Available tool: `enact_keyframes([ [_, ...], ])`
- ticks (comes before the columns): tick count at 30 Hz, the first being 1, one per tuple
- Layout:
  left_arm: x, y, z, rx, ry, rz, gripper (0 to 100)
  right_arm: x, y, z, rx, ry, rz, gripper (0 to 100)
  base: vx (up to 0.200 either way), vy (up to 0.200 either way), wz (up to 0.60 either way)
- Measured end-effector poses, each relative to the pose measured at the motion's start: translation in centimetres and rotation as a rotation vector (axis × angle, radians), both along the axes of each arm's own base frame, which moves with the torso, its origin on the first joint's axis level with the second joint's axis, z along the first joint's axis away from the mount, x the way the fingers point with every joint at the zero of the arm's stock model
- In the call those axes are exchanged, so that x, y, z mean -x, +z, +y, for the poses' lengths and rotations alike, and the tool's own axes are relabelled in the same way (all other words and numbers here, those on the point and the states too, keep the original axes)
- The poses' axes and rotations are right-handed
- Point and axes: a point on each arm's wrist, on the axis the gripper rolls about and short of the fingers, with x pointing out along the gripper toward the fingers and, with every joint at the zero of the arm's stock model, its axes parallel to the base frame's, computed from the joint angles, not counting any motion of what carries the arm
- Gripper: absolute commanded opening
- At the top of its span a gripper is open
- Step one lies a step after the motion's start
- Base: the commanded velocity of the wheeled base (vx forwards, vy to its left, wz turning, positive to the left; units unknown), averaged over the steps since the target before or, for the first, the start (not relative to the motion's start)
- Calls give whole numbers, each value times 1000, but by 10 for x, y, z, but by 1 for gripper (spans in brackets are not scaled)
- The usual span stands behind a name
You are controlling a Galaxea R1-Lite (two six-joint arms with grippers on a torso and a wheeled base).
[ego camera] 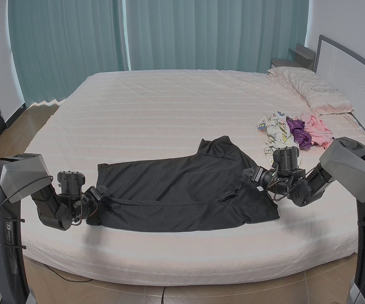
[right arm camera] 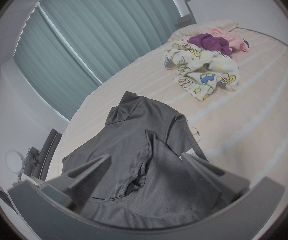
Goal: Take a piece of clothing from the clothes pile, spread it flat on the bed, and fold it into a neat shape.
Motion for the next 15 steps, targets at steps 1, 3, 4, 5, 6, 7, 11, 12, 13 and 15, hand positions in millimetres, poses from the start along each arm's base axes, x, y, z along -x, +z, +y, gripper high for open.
enact_keyframes([
  [1,0,0,0,1,1,1,100,0,-1,-1,-16,-11,8,100,0,0,0],
  [3,2,-1,2,3,8,5,100,0,-3,-1,-61,-38,24,100,0,0,0],
  [4,3,-1,3,5,12,8,100,1,-3,-1,-85,-51,31,100,0,0,0],
  [5,6,0,4,11,17,13,100,1,-3,-1,-107,-63,37,100,0,0,0],
  [6,8,1,4,20,24,18,100,1,-2,-1,-126,-73,41,100,0,0,0],
  [7,12,2,5,35,32,23,100,1,-2,-1,-149,-86,46,100,0,0,0],
  [11,27,10,6,109,79,33,100,2,1,4,-206,-108,57,100,0,0,0],
  [12,30,13,7,122,87,29,100,2,2,6,-216,-109,57,100,0,0,0],
  [13,32,16,8,129,91,20,100,3,3,7,-221,-109,57,100,0,0,0],
  [15,34,20,9,147,104,7,100,4,3,9,-222,-107,57,100,0,0,0],
])
